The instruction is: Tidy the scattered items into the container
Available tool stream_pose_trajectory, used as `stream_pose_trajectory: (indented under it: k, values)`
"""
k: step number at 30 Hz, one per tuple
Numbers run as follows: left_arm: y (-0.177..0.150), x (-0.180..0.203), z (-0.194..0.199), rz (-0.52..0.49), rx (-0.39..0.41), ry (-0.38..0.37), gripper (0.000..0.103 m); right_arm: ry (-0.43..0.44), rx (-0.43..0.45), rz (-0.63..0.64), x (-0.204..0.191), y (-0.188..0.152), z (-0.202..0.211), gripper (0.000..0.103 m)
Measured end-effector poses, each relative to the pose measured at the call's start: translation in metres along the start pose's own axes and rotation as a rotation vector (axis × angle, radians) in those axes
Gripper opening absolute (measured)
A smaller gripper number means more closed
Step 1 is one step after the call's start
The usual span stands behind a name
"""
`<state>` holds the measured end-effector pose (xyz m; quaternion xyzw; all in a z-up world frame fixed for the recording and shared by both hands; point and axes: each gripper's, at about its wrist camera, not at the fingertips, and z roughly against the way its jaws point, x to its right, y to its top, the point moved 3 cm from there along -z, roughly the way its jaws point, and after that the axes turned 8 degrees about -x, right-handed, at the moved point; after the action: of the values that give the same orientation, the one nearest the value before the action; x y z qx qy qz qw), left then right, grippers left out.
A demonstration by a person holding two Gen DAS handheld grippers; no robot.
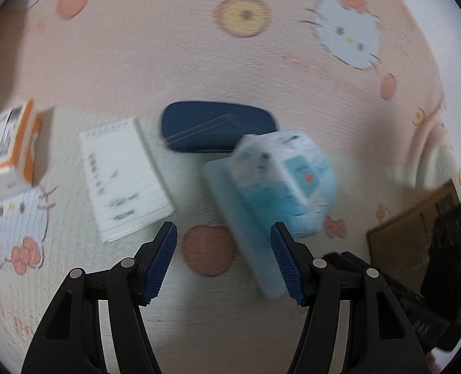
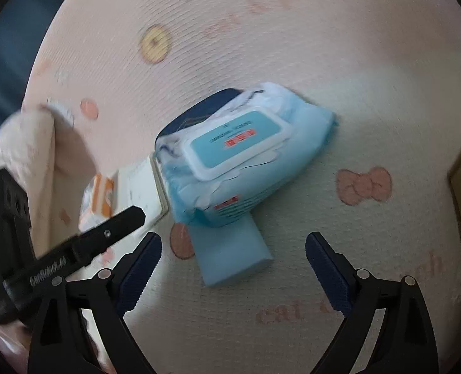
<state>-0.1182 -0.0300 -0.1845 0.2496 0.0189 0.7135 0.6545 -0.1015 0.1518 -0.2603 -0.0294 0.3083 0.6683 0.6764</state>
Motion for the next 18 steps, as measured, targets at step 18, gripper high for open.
stream_pose_trajectory:
  k: [18]
  values:
    - [-0.007,-0.097,-0.001,0.149,0.055,-0.001,0.066,-0.009,0.092,0.264,-0.072,-0.001,-0.032,0.058]
